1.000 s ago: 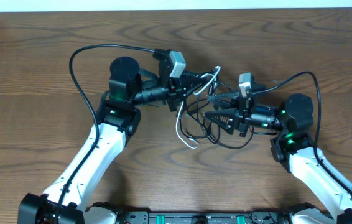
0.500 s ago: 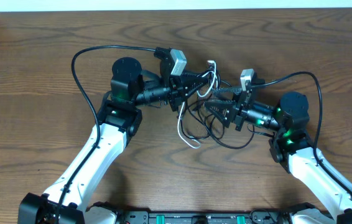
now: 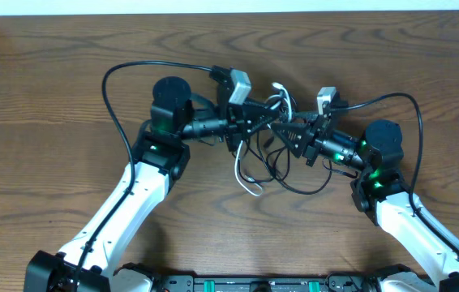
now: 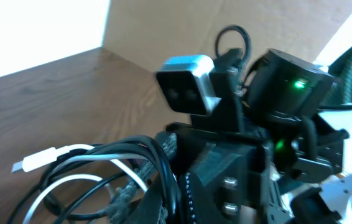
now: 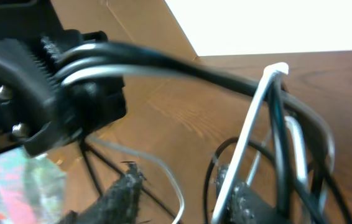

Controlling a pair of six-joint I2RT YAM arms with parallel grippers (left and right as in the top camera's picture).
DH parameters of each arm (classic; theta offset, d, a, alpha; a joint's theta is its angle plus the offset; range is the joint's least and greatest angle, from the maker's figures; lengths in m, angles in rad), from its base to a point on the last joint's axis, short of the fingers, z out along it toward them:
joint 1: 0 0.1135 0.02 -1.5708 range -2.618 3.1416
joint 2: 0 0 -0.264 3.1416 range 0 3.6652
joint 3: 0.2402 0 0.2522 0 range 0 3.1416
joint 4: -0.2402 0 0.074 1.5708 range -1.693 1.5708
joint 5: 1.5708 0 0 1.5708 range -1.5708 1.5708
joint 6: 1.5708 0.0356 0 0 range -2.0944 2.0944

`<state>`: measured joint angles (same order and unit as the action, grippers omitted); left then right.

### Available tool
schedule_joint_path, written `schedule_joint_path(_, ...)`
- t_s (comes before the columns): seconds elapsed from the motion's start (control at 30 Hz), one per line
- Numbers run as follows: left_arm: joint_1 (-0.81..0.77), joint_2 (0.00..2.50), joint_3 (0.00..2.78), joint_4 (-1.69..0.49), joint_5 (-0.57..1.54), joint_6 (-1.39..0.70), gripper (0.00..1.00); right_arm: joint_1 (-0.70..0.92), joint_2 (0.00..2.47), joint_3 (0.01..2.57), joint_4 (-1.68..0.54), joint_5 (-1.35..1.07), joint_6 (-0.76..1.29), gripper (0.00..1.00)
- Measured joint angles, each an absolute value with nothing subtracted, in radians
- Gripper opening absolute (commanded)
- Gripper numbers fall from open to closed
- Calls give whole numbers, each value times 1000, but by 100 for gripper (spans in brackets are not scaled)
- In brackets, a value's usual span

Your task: Untangle cables

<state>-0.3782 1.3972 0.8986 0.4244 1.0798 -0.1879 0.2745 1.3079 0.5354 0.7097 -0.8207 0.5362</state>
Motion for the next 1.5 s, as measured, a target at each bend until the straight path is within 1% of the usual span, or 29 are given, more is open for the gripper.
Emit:
schedule_joint_path(0.03, -384, 1397, 899, 424, 1083, -188, 8, 274, 1308, 536, 707, -817, 542, 11)
schedule_joint_path(0.07, -388, 1397, 899, 424, 1087, -188, 8, 274, 1308, 536, 708, -814, 545, 3)
schedule_joint_path(0.1, -389, 1397, 899, 424, 1090, -188, 8, 274, 1308, 536, 709, -811, 535, 1)
schedule_joint_path(0.27, -386, 1397, 899, 427, 1093, -183, 8, 274, 1308, 535, 720, -806, 541, 1)
schedule_joint_path(0.37, -373, 1397, 899, 424, 1068, -183, 8, 273, 1308, 536, 778, -806, 545, 1)
schedule_joint_path(0.57, -294, 1397, 899, 420, 995, -197, 8, 249, 1308, 536, 866, -811, 559, 1)
schedule_joint_path(0.73, -201, 1397, 899, 419, 964, -271, 8, 208, 1308, 536, 810, -819, 578, 1)
schedule_joint_path(0.77, -192, 1397, 899, 419, 962, -282, 8, 207, 1308, 536, 783, -819, 579, 3)
schedule_joint_path(0.8, -189, 1397, 899, 420, 962, -288, 8, 207, 1308, 536, 744, -821, 582, 6)
schedule_joint_path(0.87, -187, 1397, 899, 426, 966, -296, 8, 207, 1308, 536, 697, -823, 582, 17)
schedule_joint_path(0.93, -188, 1397, 899, 438, 974, -300, 8, 207, 1308, 535, 655, -822, 583, 24)
schedule_joint_path(0.97, -188, 1397, 899, 447, 979, -303, 8, 207, 1308, 536, 638, -822, 584, 29)
schedule_joint_path(1.03, -188, 1397, 899, 462, 989, -309, 8, 207, 1308, 536, 599, -822, 588, 46)
schedule_joint_path(1.07, -188, 1397, 899, 469, 992, -311, 8, 207, 1308, 535, 580, -822, 585, 49)
schedule_joint_path(1.13, -188, 1397, 899, 503, 1008, -314, 8, 207, 1308, 536, 557, -822, 586, 52)
schedule_joint_path(1.37, -188, 1397, 899, 647, 1127, -318, 8, 207, 1308, 535, 539, -822, 590, 55)
schedule_joint_path(1.43, -188, 1397, 899, 667, 1159, -318, 8, 207, 1308, 535, 539, -822, 591, 60)
schedule_joint_path(1.5, -188, 1397, 899, 693, 1187, -318, 8, 207, 1308, 535, 538, -822, 588, 62)
